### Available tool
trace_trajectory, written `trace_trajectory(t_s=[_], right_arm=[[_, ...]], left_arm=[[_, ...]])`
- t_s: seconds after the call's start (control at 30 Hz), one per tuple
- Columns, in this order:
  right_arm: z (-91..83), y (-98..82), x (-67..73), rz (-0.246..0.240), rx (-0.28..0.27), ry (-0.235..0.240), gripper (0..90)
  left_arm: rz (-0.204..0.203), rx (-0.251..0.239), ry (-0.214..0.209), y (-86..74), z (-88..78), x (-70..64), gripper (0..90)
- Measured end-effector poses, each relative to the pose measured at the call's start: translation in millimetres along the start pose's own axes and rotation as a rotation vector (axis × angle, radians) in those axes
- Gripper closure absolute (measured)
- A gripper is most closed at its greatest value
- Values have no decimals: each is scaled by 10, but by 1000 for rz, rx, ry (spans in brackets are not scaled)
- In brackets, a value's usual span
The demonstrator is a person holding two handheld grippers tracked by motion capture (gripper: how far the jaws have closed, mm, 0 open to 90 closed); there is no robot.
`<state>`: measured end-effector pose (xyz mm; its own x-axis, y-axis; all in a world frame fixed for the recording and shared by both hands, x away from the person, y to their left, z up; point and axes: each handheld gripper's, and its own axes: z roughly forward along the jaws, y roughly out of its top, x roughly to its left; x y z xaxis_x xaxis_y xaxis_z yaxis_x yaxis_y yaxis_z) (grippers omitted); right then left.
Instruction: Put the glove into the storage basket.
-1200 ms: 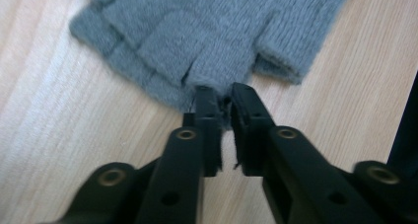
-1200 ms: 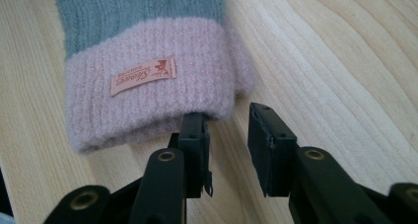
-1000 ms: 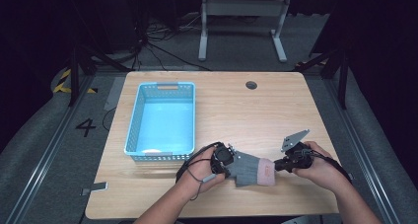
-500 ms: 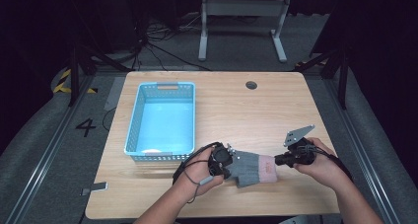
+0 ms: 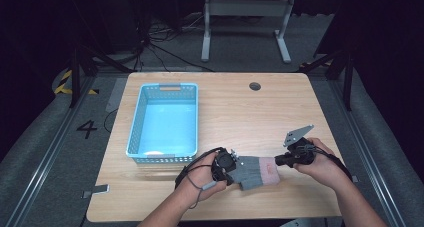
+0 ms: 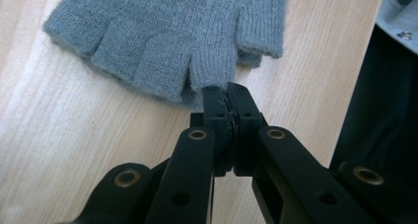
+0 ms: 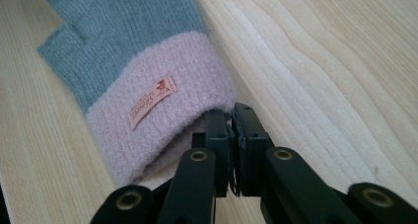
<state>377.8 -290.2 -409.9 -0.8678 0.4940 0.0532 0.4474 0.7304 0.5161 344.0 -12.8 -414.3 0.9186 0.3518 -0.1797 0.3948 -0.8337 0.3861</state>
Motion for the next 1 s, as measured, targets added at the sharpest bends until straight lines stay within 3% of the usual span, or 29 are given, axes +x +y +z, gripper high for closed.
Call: trace_trajectory(t_s=[0.3,0.47,0.67,0.9,1.0], right_arm=[[70,-44,-23,14,32,-2,853],[51,-72,-37,24,21,-23,738],[4,-93,-46,19,23,-38,711],[-78,-130,-51,30,12,-55,666],[-148,-155,-51,57,-3,-62,632]], left_arm=[[-10,22,-12,6,95,42,854],[-33,11,5,-10,51,72,728],[-41,10,6,-16,-11,91,696],[-38,-31,15,21,-104,75,628],[-41,-64,17,73,-134,66,579]])
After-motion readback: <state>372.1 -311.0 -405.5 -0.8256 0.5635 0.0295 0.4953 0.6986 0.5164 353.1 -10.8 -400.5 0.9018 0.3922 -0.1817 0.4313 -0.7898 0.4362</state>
